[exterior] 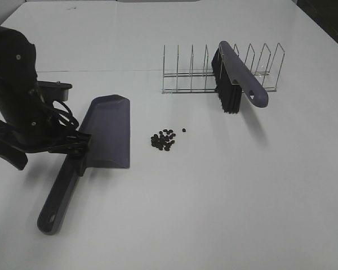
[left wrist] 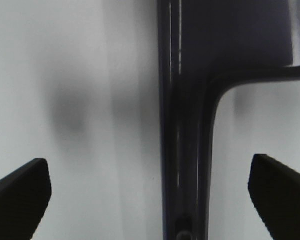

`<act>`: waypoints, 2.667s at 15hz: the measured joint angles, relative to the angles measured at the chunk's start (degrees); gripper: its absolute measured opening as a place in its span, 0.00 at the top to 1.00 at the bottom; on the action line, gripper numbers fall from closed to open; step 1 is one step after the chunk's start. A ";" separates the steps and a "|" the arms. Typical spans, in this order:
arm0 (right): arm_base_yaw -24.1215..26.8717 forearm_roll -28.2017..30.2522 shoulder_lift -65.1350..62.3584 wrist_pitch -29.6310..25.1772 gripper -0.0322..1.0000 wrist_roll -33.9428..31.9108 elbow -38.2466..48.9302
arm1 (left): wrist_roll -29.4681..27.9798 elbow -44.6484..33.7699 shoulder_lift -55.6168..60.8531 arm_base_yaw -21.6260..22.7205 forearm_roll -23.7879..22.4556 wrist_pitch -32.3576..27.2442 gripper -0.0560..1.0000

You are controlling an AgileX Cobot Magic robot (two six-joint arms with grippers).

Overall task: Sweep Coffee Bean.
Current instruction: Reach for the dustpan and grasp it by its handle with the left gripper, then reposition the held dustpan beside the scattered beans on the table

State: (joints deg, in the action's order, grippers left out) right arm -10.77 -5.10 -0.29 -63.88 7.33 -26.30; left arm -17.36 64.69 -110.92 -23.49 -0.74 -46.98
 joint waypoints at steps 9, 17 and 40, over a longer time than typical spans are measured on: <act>0.00 0.00 0.00 0.00 0.35 0.00 0.00 | -0.46 2.86 -7.56 -0.06 1.09 4.01 0.02; 0.00 -0.06 0.00 0.00 0.35 0.00 0.00 | -0.40 3.32 -8.08 -0.11 1.95 4.01 0.50; 0.00 -0.23 0.00 0.00 0.35 0.00 0.00 | 2.81 3.38 6.25 -0.11 -4.07 -9.34 0.64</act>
State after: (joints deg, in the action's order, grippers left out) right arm -10.77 -5.33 -0.29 -63.88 7.33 -26.30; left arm -14.55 68.07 -104.68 -23.61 -4.81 -56.32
